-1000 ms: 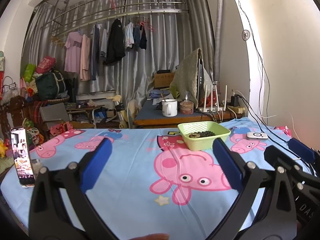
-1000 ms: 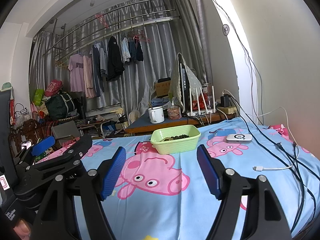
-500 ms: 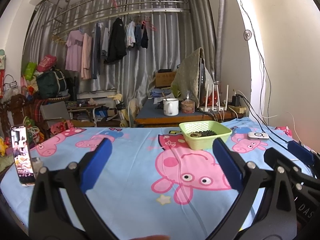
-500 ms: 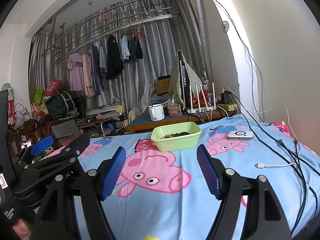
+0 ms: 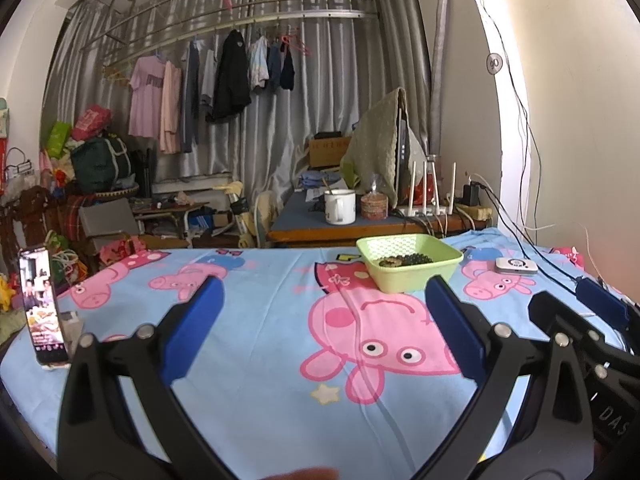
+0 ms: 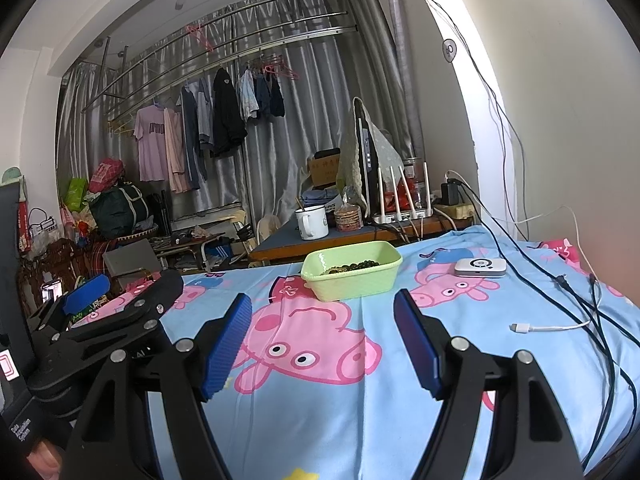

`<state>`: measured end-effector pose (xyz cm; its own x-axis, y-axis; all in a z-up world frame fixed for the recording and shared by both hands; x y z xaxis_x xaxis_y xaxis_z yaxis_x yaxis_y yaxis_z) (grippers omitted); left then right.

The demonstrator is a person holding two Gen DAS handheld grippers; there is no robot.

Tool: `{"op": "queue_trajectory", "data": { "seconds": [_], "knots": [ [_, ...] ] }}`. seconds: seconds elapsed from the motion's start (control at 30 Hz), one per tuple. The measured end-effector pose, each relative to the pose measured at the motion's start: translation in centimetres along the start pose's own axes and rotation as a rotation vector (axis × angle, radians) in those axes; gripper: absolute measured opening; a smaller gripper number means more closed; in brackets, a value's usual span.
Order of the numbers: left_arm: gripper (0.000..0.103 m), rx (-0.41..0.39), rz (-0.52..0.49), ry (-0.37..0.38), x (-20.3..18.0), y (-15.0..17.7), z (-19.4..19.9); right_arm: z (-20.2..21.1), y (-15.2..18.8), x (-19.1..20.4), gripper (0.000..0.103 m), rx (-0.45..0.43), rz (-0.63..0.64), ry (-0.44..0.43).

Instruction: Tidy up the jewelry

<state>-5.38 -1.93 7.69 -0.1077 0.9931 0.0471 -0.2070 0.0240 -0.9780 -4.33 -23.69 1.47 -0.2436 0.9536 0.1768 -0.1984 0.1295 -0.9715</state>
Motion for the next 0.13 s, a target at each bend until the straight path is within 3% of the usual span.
{"op": "queue_trajectory", "data": {
  "seconds": [0.13],
  "knots": [
    [0.097,0.018,-0.007,-0.001,0.03,0.42,-0.25,0.00,0.01,0.03,0.043,0.001,0.000,0.000]
  ]
}}
Point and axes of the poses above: each gripper's, at about its wrist camera, not at the fingertips, and z roughly against the way its jaws point, x to its left, y to its underside, the point moved 8 cm from there along -z, roughly the way its jaws point, and after that the axes turned 1 degree about -x, right-handed, at the moved point
